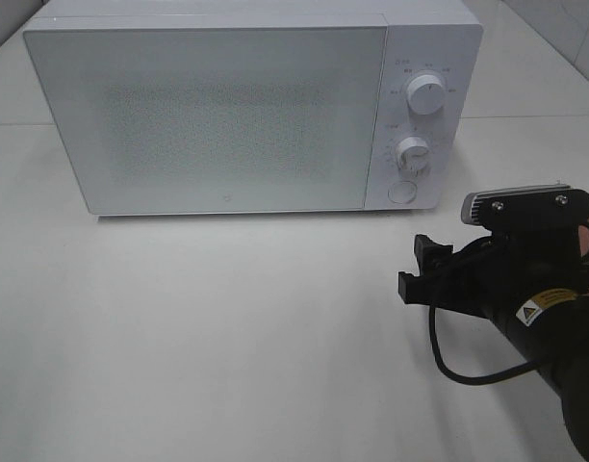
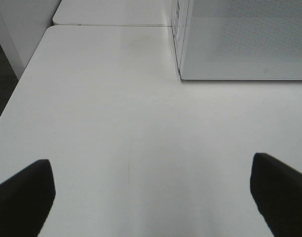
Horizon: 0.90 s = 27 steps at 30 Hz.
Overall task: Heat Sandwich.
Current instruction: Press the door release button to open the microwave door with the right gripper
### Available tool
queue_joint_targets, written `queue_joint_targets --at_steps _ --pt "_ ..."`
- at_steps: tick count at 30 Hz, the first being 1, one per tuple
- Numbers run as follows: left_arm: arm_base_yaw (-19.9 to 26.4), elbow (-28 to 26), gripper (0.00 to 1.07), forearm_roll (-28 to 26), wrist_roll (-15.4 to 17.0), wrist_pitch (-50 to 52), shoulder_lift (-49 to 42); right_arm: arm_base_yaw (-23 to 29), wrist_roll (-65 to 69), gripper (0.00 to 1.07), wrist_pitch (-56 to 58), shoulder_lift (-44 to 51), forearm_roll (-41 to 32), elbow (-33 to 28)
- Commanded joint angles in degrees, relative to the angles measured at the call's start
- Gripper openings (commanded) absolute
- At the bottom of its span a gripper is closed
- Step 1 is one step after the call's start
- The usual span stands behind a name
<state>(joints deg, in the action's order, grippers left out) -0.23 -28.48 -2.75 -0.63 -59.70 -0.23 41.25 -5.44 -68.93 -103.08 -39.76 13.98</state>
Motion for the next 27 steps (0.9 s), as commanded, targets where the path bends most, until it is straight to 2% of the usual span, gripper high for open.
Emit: queue_joint_targets --at_steps 1,5,15,19,21,25,27 --pt "0.06 0.11 1.01 -0.40 -0.11 0.40 -1.66 0.23 3.78 0.76 -4.07 0.06 0.00 0.06" --pt "0.06 0.11 1.01 -0.40 -0.11 0.40 -1.66 0.23 17.36 0.76 -4.07 0.06 0.00 0.06" --pt "0.06 0.11 1.01 -0.40 -0.11 0.40 -1.66 0.23 40.74 0.76 -4.07 0.06 0.00 0.06" --pt "0.06 0.11 1.01 -0.40 -0.11 0.40 -1.66 0.23 59.87 0.75 -4.07 0.06 0.00 0.06" --pt "0.06 0.11 1.01 -0.40 -0.11 0.40 -1.66 0.23 62.74 0.74 -4.07 0.06 0.00 0.06" --pt "0.06 0.11 1.01 -0.40 -0.11 0.40 -1.66 0.23 79.24 0.68 -3.67 0.06 0.00 0.06" --pt "0.06 0.11 1.01 -0.40 -0.11 0.40 -1.66 0.23 80.62 0.64 -3.67 0.06 0.00 0.06"
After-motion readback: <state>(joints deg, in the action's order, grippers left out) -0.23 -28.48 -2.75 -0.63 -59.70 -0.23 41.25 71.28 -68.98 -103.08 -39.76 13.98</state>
